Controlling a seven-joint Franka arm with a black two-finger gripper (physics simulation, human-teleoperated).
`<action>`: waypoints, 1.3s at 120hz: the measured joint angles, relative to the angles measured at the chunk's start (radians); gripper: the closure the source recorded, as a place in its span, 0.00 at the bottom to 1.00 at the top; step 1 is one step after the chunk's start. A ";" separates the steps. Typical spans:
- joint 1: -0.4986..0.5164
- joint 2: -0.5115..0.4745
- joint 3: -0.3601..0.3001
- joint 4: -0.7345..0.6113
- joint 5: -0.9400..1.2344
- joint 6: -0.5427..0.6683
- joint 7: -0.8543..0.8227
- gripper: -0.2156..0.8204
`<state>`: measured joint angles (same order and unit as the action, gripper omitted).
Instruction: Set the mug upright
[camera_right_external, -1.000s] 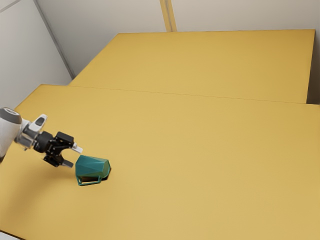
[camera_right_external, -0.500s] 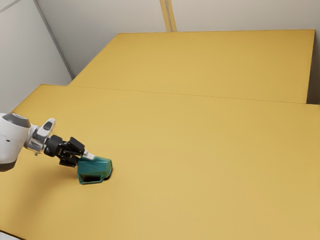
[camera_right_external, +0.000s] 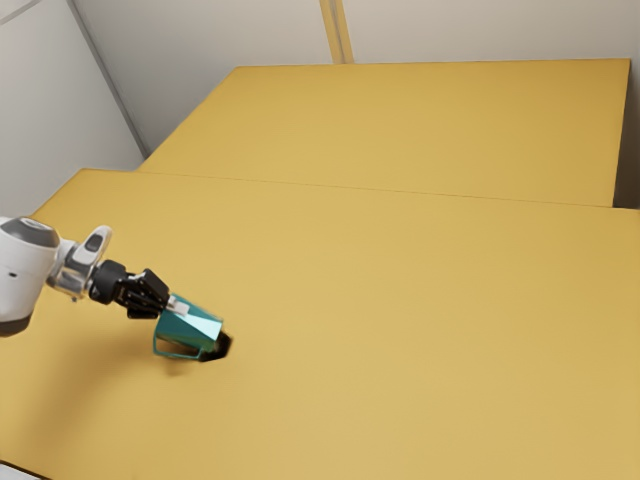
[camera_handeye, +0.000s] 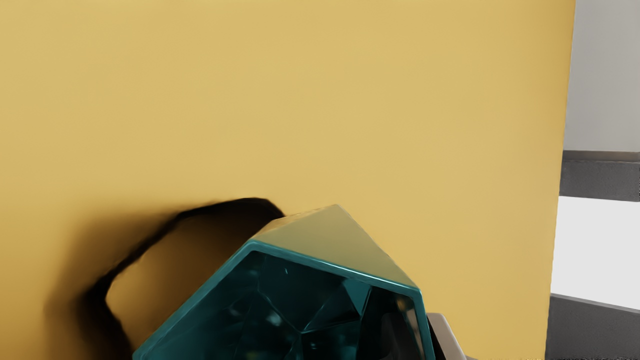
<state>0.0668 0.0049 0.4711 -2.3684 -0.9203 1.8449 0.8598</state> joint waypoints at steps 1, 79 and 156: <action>0.000 -0.003 0.000 0.000 0.000 -0.001 0.000 0.94; -0.001 -0.145 -0.397 0.178 0.594 0.117 -0.185 0.96; 0.000 0.024 -0.535 0.171 0.866 0.341 -0.480 0.96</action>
<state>0.0671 0.0291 -0.0636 -2.1972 -0.0539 2.1864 0.3803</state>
